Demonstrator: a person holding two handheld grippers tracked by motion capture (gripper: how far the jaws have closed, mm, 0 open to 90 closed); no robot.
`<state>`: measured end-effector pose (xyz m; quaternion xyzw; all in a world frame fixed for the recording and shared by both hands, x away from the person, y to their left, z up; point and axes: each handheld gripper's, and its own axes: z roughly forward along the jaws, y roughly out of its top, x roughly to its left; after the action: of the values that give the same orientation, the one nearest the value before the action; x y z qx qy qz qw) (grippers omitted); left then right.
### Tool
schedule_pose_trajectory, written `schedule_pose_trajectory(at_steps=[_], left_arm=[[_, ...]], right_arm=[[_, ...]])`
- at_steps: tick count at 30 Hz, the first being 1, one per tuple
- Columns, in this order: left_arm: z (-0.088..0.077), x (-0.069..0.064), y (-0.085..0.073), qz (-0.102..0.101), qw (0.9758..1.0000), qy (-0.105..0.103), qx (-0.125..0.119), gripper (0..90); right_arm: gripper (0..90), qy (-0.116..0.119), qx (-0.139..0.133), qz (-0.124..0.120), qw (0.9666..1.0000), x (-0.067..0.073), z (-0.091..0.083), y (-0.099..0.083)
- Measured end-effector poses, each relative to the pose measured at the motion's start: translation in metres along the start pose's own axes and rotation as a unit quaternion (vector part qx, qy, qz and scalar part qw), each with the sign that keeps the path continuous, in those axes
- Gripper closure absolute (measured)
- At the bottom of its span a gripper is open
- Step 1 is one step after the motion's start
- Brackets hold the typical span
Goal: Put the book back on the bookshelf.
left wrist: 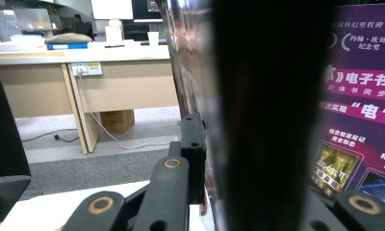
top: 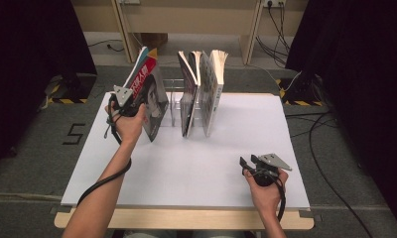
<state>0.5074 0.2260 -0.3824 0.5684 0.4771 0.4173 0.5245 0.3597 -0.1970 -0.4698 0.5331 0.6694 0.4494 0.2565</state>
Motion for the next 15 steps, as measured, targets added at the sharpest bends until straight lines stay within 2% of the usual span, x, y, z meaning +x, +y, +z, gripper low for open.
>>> schedule_pose_trajectory(at_steps=[3,7,13,15], left_arm=[[0.0010,-0.0003,0.0005,-0.003,1.0000,-0.001,0.004,76.2],[0.0038,-0.0009,0.0026,-0.009,0.9999,-0.001,0.010,78.4],[0.0038,-0.0001,0.0040,-0.017,0.9997,0.001,0.015,72.6],[0.0032,0.0008,0.0033,-0.024,0.9996,-0.002,0.015,68.1]], right_arm=[[52.7,0.000,-0.001,0.000,1.0000,-0.0005,-0.0004,0.0002],[52.6,-0.001,0.001,0.001,1.0000,-0.0013,0.0001,-0.0003],[52.6,0.000,0.000,0.003,1.0000,-0.0013,-0.0003,-0.0001],[52.6,0.000,0.000,0.003,1.0000,-0.0014,-0.0002,-0.0004]])
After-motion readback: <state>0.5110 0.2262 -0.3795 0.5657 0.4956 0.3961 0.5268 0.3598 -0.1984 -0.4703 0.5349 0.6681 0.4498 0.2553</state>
